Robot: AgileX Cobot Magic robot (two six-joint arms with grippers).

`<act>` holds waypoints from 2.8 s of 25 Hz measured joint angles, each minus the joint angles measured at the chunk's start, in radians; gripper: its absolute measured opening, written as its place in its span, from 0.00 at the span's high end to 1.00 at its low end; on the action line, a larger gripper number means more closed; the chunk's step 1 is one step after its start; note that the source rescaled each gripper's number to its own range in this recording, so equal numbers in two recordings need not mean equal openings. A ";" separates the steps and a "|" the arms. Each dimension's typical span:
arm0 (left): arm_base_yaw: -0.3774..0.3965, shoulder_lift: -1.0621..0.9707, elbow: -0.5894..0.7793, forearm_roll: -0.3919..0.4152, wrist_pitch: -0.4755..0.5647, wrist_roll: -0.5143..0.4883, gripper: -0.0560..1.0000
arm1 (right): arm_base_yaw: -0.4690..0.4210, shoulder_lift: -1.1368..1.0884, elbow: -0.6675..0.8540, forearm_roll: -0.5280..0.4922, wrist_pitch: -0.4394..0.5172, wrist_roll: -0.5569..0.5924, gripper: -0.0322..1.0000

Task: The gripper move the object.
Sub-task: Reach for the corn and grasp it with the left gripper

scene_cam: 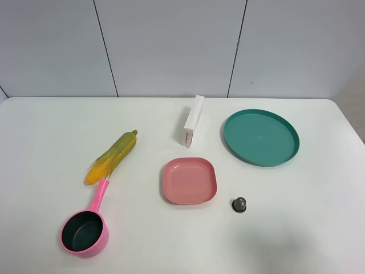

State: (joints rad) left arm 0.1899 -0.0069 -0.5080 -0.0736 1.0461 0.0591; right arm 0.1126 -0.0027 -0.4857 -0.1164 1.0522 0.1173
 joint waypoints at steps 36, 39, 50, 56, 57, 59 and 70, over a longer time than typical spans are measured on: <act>0.000 0.000 0.000 0.000 0.000 0.000 0.00 | 0.000 0.000 0.000 0.000 0.000 0.000 0.00; 0.000 0.000 0.000 0.000 0.000 0.000 0.00 | 0.000 0.000 0.000 0.000 0.000 0.000 0.00; 0.000 0.057 -0.156 -0.014 -0.004 0.088 0.00 | 0.000 0.000 0.000 0.000 0.000 0.000 0.00; 0.000 0.205 -0.251 -0.080 -0.029 0.091 0.00 | 0.000 0.000 0.000 0.000 0.000 0.000 0.00; 0.000 0.233 -0.259 -0.102 -0.031 0.091 0.00 | 0.000 0.000 0.000 0.000 0.000 0.000 0.00; 0.000 0.308 -0.274 -0.131 -0.037 0.091 0.00 | 0.000 0.000 0.000 0.000 0.000 0.000 0.00; -0.006 0.763 -0.289 -0.142 -0.109 0.196 0.00 | 0.000 0.000 0.000 0.000 0.000 0.000 0.00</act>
State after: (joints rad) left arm 0.1842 0.7562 -0.7969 -0.2161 0.9374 0.2549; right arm 0.1126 -0.0027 -0.4857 -0.1164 1.0522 0.1173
